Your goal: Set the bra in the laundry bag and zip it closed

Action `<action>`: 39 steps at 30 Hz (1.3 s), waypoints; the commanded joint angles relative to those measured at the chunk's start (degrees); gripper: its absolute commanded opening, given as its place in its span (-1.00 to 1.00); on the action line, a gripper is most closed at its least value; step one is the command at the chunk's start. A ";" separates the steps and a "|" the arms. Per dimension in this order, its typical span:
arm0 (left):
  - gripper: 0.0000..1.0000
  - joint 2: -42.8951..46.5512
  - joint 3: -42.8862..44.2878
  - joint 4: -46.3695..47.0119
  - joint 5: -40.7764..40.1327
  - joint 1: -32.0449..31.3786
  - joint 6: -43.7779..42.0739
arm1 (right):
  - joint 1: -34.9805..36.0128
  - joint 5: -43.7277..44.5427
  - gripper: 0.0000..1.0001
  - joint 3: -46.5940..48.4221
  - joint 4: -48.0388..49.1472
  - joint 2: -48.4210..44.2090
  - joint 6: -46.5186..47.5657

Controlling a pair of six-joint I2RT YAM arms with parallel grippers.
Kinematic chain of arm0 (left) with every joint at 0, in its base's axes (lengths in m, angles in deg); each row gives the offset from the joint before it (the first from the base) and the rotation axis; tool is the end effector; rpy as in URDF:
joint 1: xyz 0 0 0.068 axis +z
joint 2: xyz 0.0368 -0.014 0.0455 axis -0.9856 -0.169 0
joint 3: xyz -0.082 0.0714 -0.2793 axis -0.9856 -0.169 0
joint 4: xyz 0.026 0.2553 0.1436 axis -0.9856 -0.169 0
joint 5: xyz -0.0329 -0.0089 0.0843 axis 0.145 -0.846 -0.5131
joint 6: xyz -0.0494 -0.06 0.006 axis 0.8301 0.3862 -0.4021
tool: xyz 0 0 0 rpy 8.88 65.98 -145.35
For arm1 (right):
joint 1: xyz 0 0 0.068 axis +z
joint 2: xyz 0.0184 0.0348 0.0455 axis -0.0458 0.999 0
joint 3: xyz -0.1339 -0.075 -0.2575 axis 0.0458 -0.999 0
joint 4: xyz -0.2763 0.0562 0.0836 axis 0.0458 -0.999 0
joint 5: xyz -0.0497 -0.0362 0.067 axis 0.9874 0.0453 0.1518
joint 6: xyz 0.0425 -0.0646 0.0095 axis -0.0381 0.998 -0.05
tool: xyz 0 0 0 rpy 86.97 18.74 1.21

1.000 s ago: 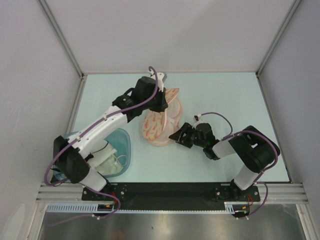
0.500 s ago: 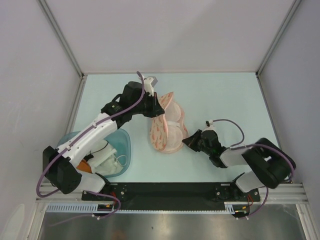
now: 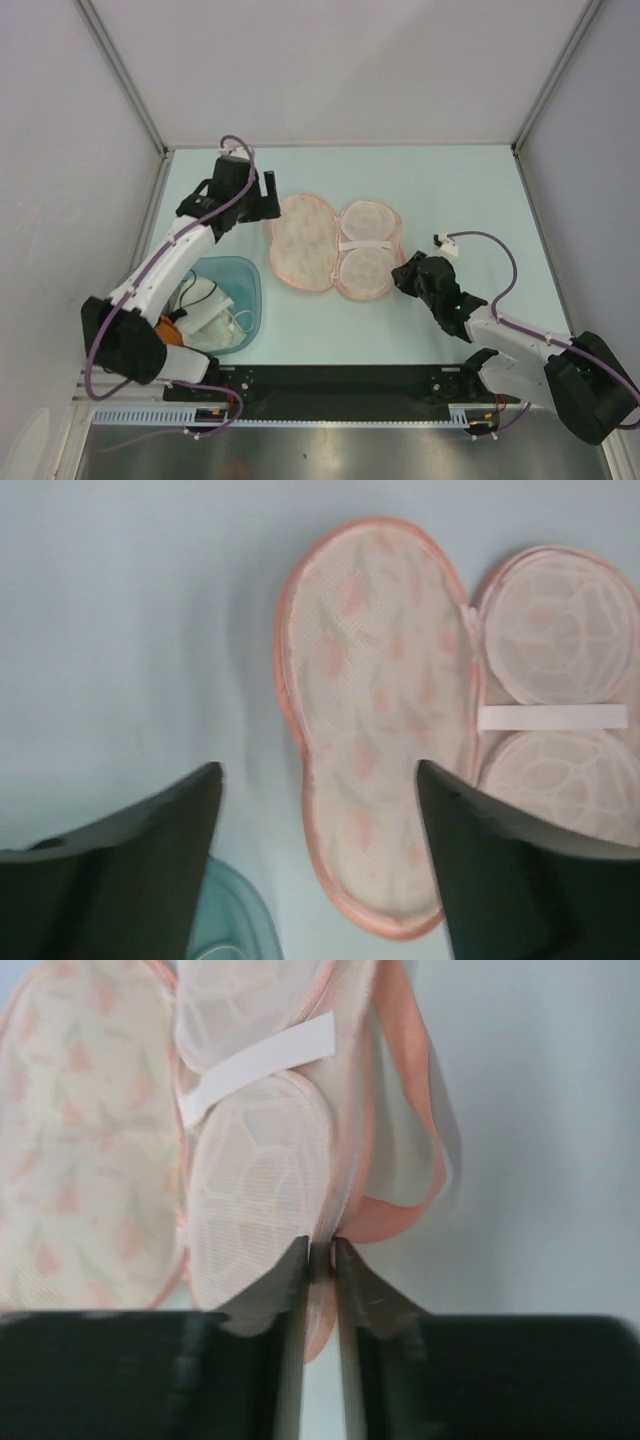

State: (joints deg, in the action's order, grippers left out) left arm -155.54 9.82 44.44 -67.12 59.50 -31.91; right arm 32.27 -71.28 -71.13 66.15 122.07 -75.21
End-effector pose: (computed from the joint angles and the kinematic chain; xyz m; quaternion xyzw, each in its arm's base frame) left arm 0.3483 -0.1258 0.3290 -0.0123 0.9133 -0.1036 0.3938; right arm 0.2099 0.1244 0.1572 0.1650 0.8372 0.2464 0.4595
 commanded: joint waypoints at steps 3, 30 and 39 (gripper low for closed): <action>0.95 24.55 -12.53 -4.66 -10.49 0.03 9.08 | 0.08 -2.89 0.17 6.71 -11.87 0.71 6.22; 0.99 39.09 -19.59 -28.49 -11.11 34.39 14.03 | 7.13 -9.65 0.71 8.30 -21.31 -6.71 9.12; 0.99 45.49 -20.29 -25.94 -12.34 34.31 16.57 | 8.26 -0.65 0.35 20.47 -12.76 11.57 10.52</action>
State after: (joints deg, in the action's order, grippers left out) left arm -113.62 -10.40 16.64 -79.38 93.27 -15.56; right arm 39.39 -79.35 -60.40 47.07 127.66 -65.94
